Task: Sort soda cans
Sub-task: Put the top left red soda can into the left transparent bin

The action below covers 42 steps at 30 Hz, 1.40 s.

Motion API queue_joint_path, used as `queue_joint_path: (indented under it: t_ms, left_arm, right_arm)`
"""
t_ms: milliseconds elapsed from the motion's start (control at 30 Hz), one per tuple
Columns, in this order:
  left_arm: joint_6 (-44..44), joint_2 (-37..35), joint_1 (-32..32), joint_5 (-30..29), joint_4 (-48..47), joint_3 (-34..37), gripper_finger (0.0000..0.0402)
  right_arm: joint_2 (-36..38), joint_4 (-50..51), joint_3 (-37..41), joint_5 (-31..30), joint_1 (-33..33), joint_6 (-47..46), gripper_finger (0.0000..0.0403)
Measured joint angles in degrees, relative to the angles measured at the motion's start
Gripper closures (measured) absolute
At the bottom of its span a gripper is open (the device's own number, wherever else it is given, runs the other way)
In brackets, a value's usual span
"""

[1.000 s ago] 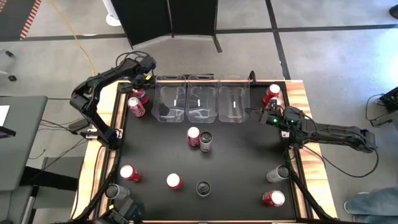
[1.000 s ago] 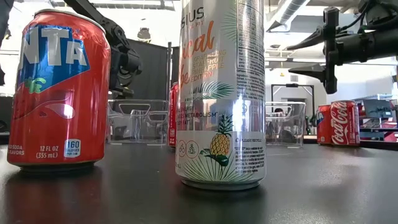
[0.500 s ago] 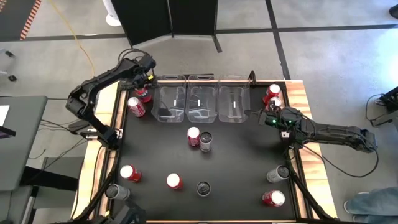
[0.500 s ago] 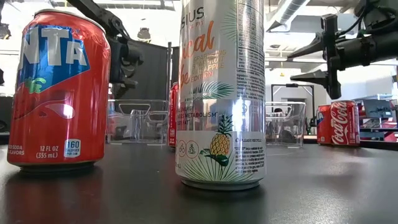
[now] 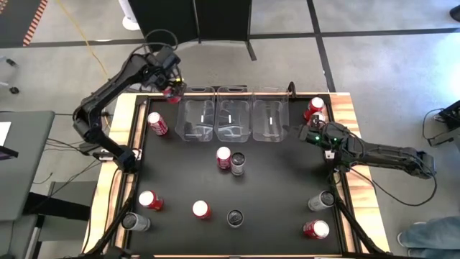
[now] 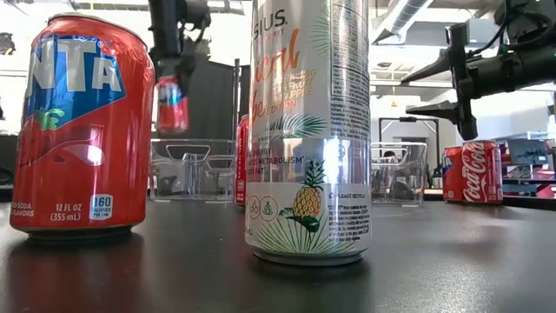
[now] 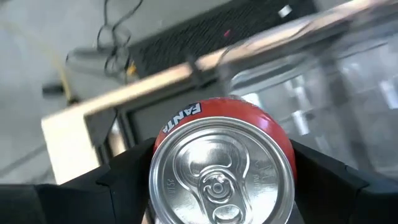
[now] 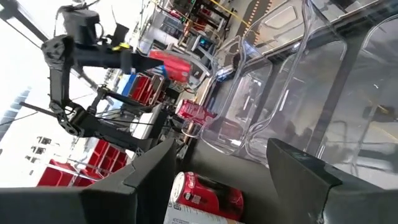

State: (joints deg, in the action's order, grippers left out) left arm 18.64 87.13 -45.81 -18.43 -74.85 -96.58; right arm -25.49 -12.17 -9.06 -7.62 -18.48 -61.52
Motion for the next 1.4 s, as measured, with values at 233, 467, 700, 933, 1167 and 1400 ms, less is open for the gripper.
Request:
queue_joint_path:
  t_ms: [233,467,700,933,1167,1400]
  left_arm:
    - [-1.0,2.3,4.1,0.0,-0.4,-6.1,0.0096]
    - [-0.9,8.0,7.6,0.0,0.6,-6.7,0.0096]
    - [-4.3,13.3,9.7,0.1,3.5,-6.7,0.0096]
    - [-7.5,19.9,8.5,-1.1,5.5,-6.7,0.0096]
    - [-5.6,25.2,4.0,-1.3,8.2,-6.4,0.0096]
    - [-5.3,25.4,2.2,-1.1,11.9,-5.4,0.0096]
  right_arm:
    - [0.0,-0.3,0.0,0.0,0.2,-1.5,0.0138]
    - [0.0,-0.3,0.0,0.0,2.2,-1.9,0.0138]
    - [0.0,-0.3,0.0,-1.5,5.3,-2.2,0.0138]
    - [0.0,0.0,0.0,-5.9,9.3,-2.1,0.0138]
    - [0.0,1.5,0.0,-7.5,12.2,-2.1,0.0138]
    - [-0.1,2.9,0.0,-10.0,15.0,-1.3,0.0138]
